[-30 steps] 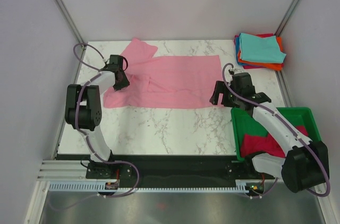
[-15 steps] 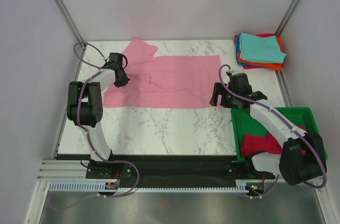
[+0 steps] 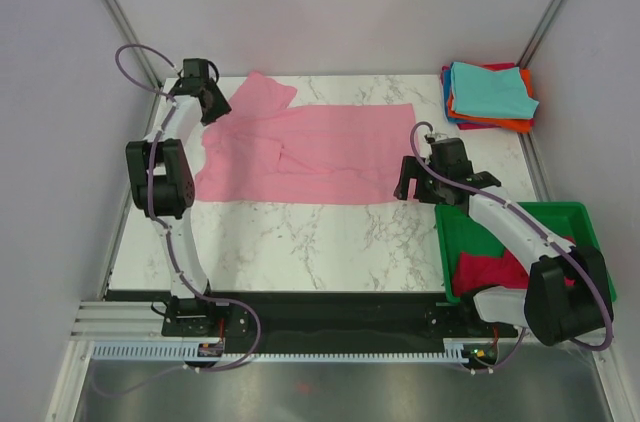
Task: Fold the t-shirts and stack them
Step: Fold the tshirt
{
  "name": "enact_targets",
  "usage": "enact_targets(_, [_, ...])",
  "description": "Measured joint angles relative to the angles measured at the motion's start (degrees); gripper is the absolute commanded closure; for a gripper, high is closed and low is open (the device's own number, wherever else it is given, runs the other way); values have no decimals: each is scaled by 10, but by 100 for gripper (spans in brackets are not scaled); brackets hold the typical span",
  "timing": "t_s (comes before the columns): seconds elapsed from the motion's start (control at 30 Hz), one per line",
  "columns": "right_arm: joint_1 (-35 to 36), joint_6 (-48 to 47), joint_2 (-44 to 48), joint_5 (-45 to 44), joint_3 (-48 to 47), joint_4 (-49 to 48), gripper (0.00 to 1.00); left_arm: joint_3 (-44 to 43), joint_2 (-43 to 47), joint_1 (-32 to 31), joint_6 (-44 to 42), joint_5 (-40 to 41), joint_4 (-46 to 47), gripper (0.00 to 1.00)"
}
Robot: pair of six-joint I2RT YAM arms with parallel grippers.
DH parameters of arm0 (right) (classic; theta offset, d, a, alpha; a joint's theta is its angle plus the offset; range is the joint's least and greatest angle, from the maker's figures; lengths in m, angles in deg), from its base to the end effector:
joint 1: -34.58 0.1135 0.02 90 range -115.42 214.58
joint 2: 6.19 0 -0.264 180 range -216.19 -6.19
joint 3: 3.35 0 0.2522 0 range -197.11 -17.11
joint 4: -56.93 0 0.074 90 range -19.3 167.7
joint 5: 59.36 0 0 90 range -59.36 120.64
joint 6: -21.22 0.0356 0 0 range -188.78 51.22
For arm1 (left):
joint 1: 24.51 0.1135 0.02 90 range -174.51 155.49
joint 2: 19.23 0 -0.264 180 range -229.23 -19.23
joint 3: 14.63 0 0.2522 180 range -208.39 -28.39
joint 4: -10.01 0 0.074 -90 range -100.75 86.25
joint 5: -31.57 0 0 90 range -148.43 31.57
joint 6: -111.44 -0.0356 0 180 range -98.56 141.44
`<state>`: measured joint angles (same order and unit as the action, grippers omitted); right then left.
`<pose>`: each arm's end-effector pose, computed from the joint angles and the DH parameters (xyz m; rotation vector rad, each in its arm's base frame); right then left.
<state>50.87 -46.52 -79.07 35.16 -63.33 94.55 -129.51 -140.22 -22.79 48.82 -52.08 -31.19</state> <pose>0.2466 0.0750 0.2250 0.0944 2.4872 0.3875 0.4805 0.0184 0.2326 -0.6508 2.3011 -0.0782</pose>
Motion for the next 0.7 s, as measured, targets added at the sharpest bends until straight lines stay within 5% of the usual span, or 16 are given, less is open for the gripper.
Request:
enact_targets(0.23, [0, 1, 1, 2, 8, -3, 7, 9, -9, 22, -2, -20, -46, 41])
enact_targets(0.53, [5, 17, -46, 13, -17, -40, 7, 269, 248, 14, 17, -18, -19, 43])
enact_targets(0.7, [5, 20, -143, 19, -57, -76, 7, 365, 279, 14, 32, -21, 19, 45])
